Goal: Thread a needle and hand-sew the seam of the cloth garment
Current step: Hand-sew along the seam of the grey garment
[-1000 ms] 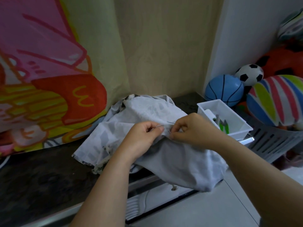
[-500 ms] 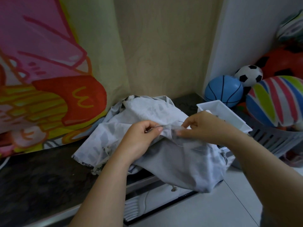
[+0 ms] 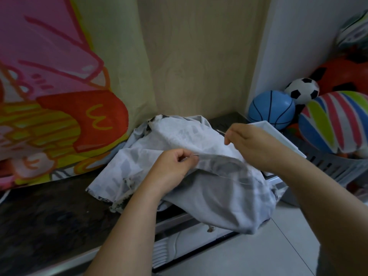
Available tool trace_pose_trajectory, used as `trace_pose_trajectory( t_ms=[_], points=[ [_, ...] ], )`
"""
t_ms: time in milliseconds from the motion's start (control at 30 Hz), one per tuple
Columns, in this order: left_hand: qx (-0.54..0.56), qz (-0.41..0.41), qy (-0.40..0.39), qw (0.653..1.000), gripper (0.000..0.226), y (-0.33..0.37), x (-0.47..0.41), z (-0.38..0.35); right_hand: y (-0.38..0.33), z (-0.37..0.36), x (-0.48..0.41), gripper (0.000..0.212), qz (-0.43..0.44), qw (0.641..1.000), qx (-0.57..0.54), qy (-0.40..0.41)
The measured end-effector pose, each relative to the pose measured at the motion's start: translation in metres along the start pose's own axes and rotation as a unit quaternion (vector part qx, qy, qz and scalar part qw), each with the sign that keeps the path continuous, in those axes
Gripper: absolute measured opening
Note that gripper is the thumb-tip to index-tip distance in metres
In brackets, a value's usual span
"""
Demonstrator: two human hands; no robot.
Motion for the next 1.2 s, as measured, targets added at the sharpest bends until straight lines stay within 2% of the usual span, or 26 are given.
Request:
trace_pose_trajectory(
  t_ms=[100, 167, 233, 333, 900, 1100, 1200],
  points=[
    [-0.003, -0.003, -0.004, 1.000, 0.017, 0.001, 0.000, 0.000, -0.019, -0.027, 0.010, 0.024, 0.023, 0.996, 0.005, -0.087],
    [-0.013, -0.007, 0.003, 1.000, 0.018, 0.002, 0.001, 0.000, -0.017, -0.049, 0.016, 0.022, 0.002, 0.989, -0.001, -0.146],
    [-0.008, -0.008, 0.009, 1.000, 0.020, 0.003, 0.002, 0.001, -0.008, -0.061, 0.017, 0.022, -0.017, 0.986, 0.013, -0.167],
    [0.006, -0.006, 0.013, 1.000, 0.020, 0.003, 0.002, 0.001, 0.000, -0.063, 0.014, 0.024, -0.024, 0.986, 0.037, -0.160],
    [-0.006, -0.013, 0.015, 1.000, 0.018, 0.007, 0.004, 0.001, -0.002, -0.063, 0.013, 0.025, -0.033, 0.989, 0.011, -0.146],
    [-0.066, -0.081, 0.058, 0.993, 0.016, 0.020, 0.007, 0.001, -0.007, -0.065, 0.013, 0.032, -0.026, 0.990, 0.012, -0.136],
    [-0.057, -0.088, 0.041, 0.994, 0.015, 0.022, 0.009, -0.007, -0.008, -0.067, 0.009, 0.028, -0.030, 0.993, -0.001, -0.114]
  ],
)
Point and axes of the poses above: each hand's wrist, its own x-axis away from the middle knuckle, its own z-axis out of the back of the hand, y = z × x, the point moved 9 cm from there along -x, towards the middle knuckle, and after that the axes turned 3 degrees about x, right-handed, at the moved point
